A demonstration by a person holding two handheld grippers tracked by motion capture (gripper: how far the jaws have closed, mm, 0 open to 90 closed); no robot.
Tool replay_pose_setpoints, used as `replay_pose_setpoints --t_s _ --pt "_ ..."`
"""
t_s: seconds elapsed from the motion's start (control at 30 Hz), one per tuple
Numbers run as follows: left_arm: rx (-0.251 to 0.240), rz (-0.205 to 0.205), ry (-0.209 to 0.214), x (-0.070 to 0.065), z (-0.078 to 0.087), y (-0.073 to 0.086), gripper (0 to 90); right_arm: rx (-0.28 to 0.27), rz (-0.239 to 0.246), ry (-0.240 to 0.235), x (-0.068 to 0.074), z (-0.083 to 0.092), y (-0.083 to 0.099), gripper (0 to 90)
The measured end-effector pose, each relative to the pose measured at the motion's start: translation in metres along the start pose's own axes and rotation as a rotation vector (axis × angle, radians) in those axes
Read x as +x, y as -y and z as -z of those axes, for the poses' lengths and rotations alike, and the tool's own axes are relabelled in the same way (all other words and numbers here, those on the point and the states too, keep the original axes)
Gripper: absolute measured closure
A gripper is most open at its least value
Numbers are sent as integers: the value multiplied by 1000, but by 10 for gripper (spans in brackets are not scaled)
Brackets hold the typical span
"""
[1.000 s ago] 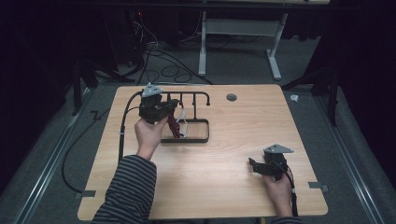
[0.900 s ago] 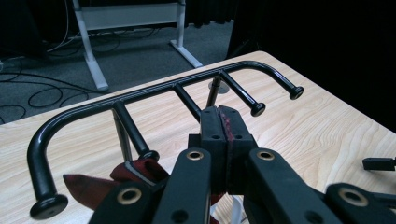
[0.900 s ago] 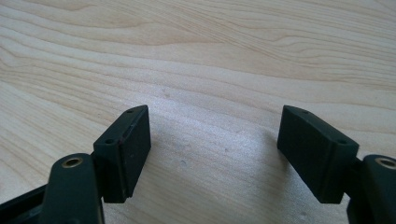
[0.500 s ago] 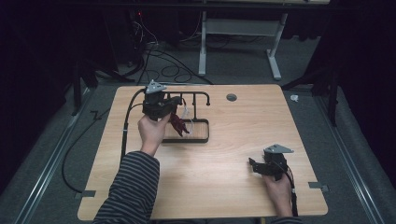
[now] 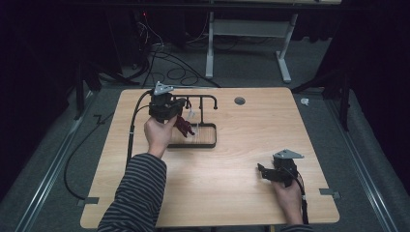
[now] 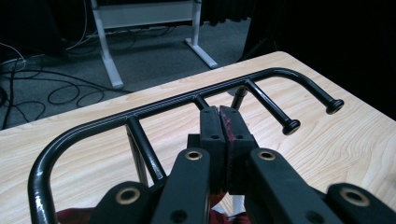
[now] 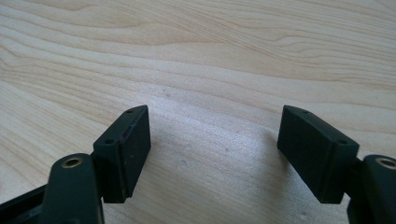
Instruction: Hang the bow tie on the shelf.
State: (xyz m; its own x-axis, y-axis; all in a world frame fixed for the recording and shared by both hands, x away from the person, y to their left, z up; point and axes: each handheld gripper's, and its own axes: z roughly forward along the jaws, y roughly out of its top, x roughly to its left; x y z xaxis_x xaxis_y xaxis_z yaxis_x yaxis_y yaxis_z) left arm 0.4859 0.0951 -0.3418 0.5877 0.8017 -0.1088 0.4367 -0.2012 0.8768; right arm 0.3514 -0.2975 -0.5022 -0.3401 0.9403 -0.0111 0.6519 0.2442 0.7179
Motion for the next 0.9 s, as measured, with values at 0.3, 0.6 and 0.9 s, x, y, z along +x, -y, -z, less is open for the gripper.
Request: replay_pose_setpoints --t_s 0.3,0.6,0.9 --pt "7 1 -6 0 1 0 859 0 0 0 0 0 0 269" --pt "19 -19 11 -2 11 1 754 -1 0 -1 0 0 0 269" --pt "27 -25 24 0 27 7 716 -1 0 0 0 0 0 269"
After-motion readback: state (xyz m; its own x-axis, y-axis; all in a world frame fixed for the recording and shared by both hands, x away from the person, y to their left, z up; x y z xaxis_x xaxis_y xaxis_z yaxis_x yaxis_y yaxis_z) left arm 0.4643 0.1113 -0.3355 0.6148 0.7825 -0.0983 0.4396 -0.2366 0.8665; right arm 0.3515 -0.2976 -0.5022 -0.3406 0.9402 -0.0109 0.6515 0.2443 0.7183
